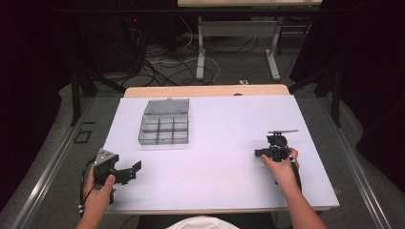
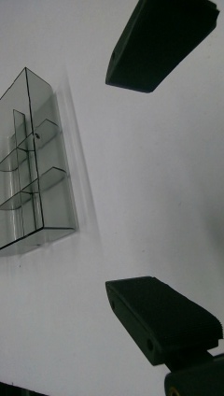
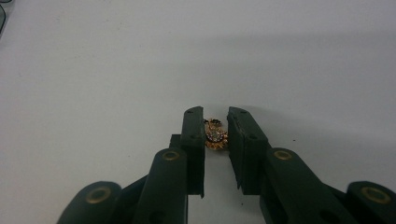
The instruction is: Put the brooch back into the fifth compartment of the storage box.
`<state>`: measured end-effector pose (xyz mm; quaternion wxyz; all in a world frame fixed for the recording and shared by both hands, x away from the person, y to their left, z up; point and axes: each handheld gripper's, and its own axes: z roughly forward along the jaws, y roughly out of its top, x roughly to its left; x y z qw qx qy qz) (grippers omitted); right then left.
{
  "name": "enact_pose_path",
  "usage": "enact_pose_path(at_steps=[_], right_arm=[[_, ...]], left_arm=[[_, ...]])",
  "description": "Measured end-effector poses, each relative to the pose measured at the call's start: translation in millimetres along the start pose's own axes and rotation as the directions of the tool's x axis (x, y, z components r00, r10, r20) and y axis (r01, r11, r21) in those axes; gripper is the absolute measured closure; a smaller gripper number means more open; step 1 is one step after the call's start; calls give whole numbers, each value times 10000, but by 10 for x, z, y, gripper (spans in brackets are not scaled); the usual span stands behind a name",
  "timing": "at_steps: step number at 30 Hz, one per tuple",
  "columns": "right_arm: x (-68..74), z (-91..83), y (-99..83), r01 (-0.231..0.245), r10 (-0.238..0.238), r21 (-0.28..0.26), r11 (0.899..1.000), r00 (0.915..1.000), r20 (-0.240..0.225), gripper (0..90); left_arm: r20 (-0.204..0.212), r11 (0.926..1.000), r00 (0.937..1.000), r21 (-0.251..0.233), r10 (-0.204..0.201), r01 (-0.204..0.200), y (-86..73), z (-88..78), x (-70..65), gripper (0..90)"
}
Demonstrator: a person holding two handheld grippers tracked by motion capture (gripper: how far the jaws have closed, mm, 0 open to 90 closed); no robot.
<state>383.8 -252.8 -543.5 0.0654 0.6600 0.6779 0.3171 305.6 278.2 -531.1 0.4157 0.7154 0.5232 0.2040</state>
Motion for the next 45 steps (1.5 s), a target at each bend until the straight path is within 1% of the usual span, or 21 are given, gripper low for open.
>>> enact_pose_path(at_steps=[9,15,16,17,22,23,24,25,28,29,31,32,35,37,38,41,43,45], right_arm=[[-4,-10,-1,50,-50,-72,10000,10000,7,774],[4,-36,1,-43,41,-211,9998,10000,-81,775],[-3,-43,3,38,-38,-142,9999,10000,-40,775],[-4,-46,2,64,-65,-246,9997,10000,-39,775],[4,-63,9,117,-123,-431,9990,9998,-133,775],[0,-70,6,179,-183,-493,9986,9998,-73,775],[-17,-68,5,435,-441,-619,9971,9990,-87,775],[-7,-74,8,353,-364,-680,9971,9992,-160,775],[5,-105,7,404,-415,-761,9963,9991,-124,775],[21,-122,8,399,-414,-854,9955,9990,-164,775],[28,-131,8,407,-428,-863,9954,9988,-224,775],[34,-132,6,471,-489,-966,9942,9987,-162,775],[64,-136,-4,704,-718,-1093,9915,9974,-89,775],[87,-142,-7,761,-777,-1078,9913,9969,-113,775],[104,-138,-9,975,-988,-1291,9868,9951,-34,775],[120,-147,-12,1082,-1103,-1364,9847,9939,-75,775],[149,-165,-14,1218,-1253,-1398,9827,9920,-162,775],[160,-167,-15,1282,-1315,-1460,9810,9912,-131,775]], left_arm=[[15,10000,10000,-27,-38,38,0,7,-2,37],[-5,10000,10000,-45,-45,45,-1,6,0,37],[-6,10000,10000,-39,-43,43,-1,5,0,37],[-15,10000,10000,-38,-44,44,-1,5,1,37],[-4,10000,10000,-36,-44,44,-2,6,0,37],[2,10000,10000,-40,-44,44,-2,6,0,37],[1,10000,10000,-47,-54,54,-2,7,0,37],[0,10000,10000,-37,-47,47,-2,7,0,37],[-3,10000,10000,-34,-61,61,-2,10,1,37],[-9,10000,10000,-32,-63,63,-2,11,1,38],[-23,10000,10000,-29,-76,75,-3,12,2,38],[-47,10000,10000,21,-18,18,-2,9,8,37],[-55,10000,10000,14,-58,58,-3,8,7,38],[-60,10000,10000,5,-77,77,-3,7,8,38],[-64,9999,9999,0,-106,106,-4,7,7,38],[-59,9999,9998,-10,-171,171,-5,7,7,38],[-56,9999,9999,35,-114,114,-6,5,12,38],[-60,9999,9999,46,-107,107,-7,7,14,38]])
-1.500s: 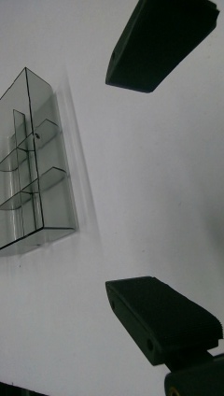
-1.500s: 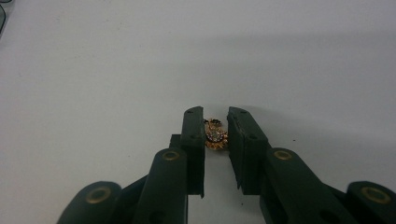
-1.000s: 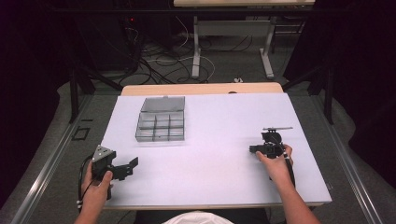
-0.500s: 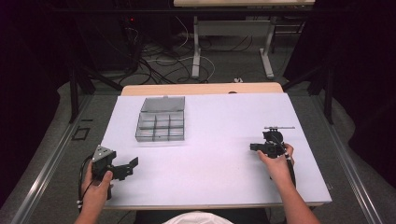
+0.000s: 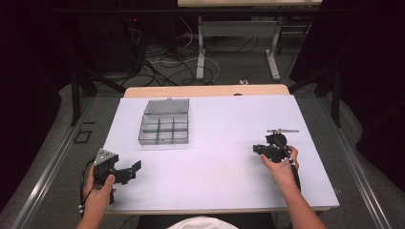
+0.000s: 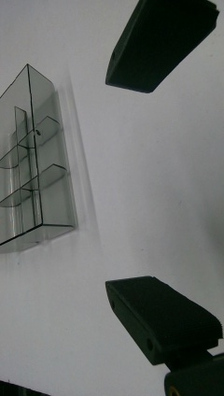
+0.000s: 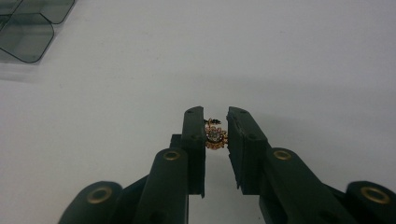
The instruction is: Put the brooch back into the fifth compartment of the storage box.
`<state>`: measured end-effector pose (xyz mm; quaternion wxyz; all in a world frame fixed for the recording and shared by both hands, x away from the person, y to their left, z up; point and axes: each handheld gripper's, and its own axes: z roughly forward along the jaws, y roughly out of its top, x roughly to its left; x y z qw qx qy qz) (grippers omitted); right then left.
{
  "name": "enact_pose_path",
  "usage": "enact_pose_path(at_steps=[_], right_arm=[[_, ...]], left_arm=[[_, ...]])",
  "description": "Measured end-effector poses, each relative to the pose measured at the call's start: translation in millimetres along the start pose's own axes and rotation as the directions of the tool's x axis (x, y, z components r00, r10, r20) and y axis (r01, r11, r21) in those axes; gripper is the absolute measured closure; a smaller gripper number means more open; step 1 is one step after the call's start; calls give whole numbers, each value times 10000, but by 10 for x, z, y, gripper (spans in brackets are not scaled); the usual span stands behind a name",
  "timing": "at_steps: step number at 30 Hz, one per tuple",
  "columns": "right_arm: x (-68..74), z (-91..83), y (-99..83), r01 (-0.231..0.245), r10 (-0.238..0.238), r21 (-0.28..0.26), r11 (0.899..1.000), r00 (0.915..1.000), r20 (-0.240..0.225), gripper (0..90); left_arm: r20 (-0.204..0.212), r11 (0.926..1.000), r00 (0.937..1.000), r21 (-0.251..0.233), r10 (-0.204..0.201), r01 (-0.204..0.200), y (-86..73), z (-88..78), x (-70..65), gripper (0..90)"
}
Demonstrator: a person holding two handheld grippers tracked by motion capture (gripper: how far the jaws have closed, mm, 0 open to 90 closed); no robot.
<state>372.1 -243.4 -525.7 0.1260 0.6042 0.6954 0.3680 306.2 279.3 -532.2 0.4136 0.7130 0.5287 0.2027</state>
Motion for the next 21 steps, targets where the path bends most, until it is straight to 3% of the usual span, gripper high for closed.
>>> enact_pose_path(at_steps=[6,21], right_arm=[[93,-1,12,383,-383,13,9993,9992,-145,776],[288,-10,137,816,-819,-74,9966,9944,-661,775]], left_arm=[[-82,10000,10000,-31,-50,50,4,0,7,39],[-109,9999,9998,-47,-148,147,-1,-3,22,39]])
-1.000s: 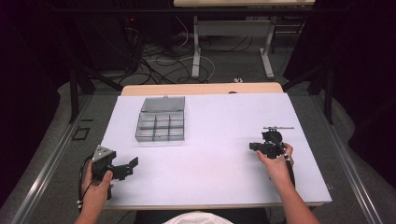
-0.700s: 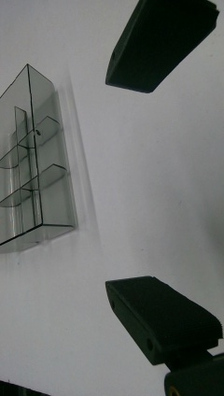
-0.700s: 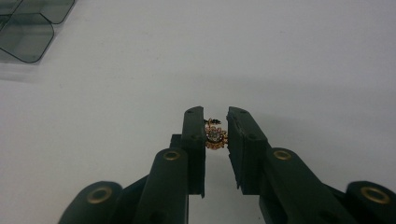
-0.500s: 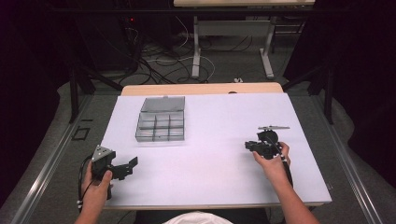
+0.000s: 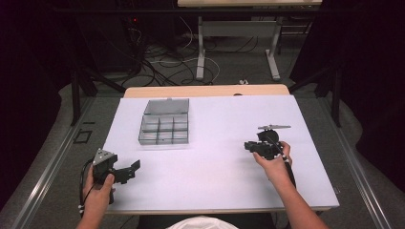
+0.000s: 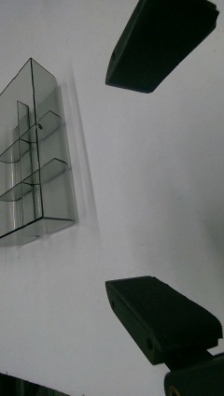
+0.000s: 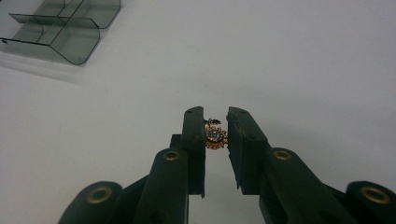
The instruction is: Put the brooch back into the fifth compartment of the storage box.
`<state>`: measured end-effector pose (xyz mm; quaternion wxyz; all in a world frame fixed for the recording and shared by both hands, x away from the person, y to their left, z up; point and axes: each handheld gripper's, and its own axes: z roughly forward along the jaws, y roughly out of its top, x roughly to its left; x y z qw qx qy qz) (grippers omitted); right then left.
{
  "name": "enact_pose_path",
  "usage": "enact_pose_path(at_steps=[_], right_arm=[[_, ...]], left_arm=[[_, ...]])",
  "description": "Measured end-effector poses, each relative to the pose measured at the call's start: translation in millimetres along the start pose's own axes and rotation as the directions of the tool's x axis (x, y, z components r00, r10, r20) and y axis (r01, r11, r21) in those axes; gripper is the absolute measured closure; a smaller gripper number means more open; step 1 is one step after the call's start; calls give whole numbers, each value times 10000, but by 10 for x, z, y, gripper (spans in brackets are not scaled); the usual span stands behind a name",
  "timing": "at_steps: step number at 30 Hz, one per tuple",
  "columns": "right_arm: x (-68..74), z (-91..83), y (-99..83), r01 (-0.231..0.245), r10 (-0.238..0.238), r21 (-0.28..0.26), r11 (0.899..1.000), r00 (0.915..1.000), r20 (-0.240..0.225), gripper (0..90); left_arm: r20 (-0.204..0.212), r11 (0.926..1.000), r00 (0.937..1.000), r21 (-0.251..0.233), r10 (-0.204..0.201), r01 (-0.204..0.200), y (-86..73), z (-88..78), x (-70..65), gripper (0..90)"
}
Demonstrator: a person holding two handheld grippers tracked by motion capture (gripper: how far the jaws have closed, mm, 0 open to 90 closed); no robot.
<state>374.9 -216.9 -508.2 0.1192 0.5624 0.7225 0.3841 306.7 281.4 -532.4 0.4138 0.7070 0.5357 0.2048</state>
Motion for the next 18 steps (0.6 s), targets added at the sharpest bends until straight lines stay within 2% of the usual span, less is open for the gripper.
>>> enact_pose_path(at_steps=[18], right_arm=[[419,165,242,976,-964,202,9950,9940,-517,776]], left_arm=[[26,10000,10000,-2,-4,4,-2,0,7,39]])
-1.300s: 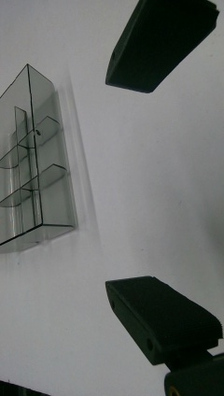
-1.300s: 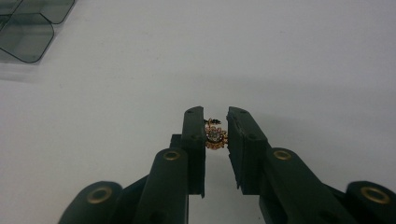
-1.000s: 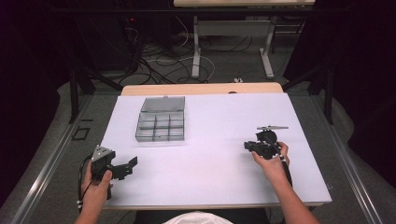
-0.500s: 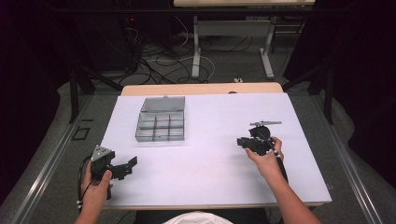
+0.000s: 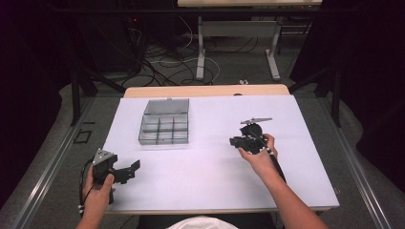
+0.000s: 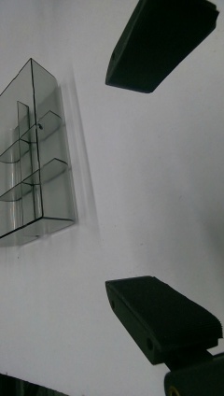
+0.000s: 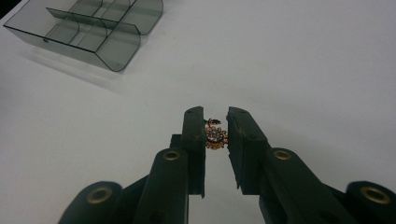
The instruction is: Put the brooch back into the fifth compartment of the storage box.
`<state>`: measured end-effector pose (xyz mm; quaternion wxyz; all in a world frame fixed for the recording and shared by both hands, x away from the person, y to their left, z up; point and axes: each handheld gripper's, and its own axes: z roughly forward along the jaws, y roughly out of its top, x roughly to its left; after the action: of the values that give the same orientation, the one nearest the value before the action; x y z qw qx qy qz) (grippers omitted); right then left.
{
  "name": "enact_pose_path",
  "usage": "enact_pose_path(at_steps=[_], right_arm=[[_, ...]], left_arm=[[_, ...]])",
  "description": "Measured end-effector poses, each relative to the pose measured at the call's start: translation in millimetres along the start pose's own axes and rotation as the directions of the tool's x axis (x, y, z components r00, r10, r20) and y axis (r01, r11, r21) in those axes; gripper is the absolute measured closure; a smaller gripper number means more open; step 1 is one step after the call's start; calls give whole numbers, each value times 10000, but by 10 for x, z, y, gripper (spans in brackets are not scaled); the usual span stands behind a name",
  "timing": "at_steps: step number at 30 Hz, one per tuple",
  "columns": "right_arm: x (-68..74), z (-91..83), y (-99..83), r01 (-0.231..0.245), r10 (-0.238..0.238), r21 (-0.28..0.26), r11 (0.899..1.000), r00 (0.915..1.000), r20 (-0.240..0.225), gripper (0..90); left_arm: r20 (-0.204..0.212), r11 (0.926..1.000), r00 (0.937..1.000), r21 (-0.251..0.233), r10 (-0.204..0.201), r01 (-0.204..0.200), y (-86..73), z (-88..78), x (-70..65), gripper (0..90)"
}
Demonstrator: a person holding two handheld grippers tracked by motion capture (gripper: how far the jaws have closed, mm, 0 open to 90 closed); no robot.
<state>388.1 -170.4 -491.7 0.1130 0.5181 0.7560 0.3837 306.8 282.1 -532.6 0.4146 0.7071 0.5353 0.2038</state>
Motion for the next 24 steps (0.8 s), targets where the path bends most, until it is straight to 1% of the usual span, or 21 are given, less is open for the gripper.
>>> enact_pose_path(at_steps=[5,6,9,16,17,19,22,24], right_arm=[[113,61,105,310,-309,60,9995,9994,-159,776],[113,61,105,310,-309,60,9995,9994,-159,776],[172,97,166,351,-348,102,9993,9990,-271,775],[241,142,238,513,-509,136,9986,9983,-298,776],[247,150,249,595,-592,106,9982,9978,-287,776],[272,157,273,549,-543,147,9984,9980,-334,776],[291,179,312,709,-706,84,9974,9970,-325,776],[313,192,336,696,-690,141,9975,9969,-369,776]], left_arm=[[13,10000,10000,11,9,-9,-1,3,3,39],[12,10000,10000,13,10,-10,-1,2,3,39],[17,10000,10000,18,3,-3,-2,1,4,40],[20,10000,10000,6,-5,5,-2,-7,9,40],[24,10000,10000,8,-7,7,-2,-7,9,40],[21,10000,10000,-3,-18,18,-2,-3,9,40],[28,10000,10000,35,-7,6,-1,-1,7,40],[35,10000,10000,40,-6,6,0,0,8,40]])
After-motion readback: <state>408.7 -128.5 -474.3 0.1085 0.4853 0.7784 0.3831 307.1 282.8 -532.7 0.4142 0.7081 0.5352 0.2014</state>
